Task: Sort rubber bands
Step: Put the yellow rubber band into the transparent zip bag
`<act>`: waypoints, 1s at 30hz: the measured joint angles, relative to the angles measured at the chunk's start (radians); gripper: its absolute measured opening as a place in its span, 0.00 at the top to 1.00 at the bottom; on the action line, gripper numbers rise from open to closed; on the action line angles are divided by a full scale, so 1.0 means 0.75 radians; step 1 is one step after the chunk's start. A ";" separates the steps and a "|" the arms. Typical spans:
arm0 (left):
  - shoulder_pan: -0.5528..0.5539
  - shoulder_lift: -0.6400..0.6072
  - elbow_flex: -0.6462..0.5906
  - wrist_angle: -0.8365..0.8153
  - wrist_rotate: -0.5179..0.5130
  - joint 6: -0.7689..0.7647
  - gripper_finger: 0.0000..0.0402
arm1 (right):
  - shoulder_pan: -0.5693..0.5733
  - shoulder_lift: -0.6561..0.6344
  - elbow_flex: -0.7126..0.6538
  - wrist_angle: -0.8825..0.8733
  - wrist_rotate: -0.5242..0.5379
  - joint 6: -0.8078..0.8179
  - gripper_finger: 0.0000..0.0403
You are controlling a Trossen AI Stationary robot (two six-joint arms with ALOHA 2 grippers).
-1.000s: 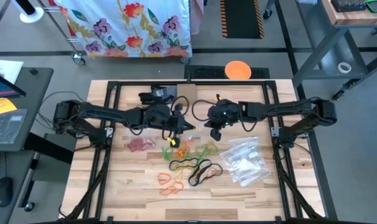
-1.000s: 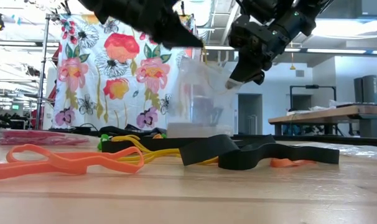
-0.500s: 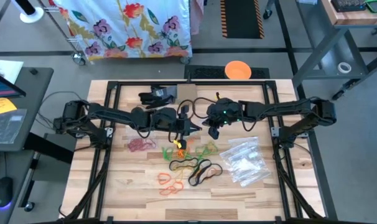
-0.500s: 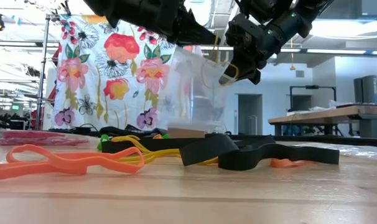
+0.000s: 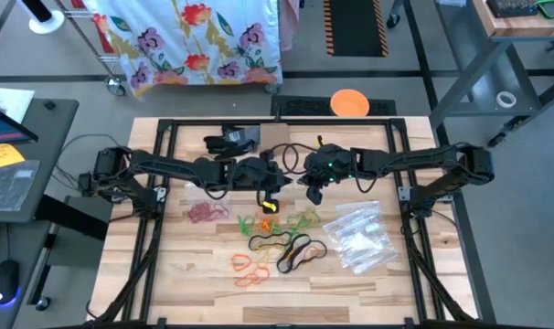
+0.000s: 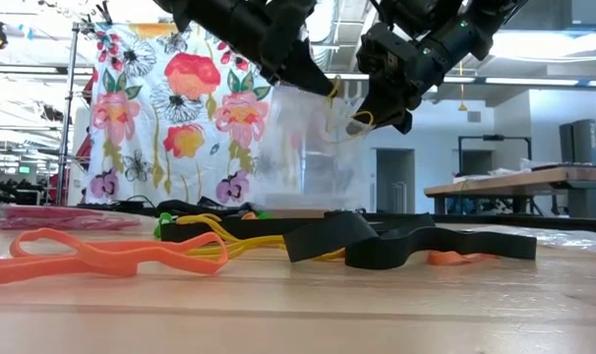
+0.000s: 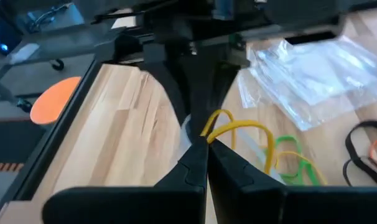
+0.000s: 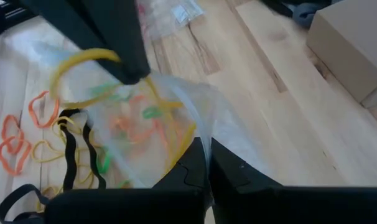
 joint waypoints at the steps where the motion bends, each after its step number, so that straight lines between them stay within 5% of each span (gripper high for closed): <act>1: 0.000 0.001 0.000 -0.003 0.000 0.013 1.00 | 0.000 0.000 0.000 0.000 0.000 -0.007 1.00; 5: 0.000 0.001 0.000 0.016 -0.001 0.030 0.97 | 0.000 0.000 0.000 0.001 0.000 -0.019 1.00; 15: -0.003 0.001 0.000 -0.029 -0.021 -0.056 0.73 | -0.009 0.000 0.000 0.007 0.080 0.086 1.00; 22: -0.005 0.001 0.003 -0.043 -0.217 0.008 0.72 | -0.009 0.001 0.000 -0.019 0.081 0.085 1.00; 30: -0.006 0.000 0.052 -0.179 -0.202 0.004 0.72 | 0.000 0.001 0.000 -0.019 0.081 0.082 1.00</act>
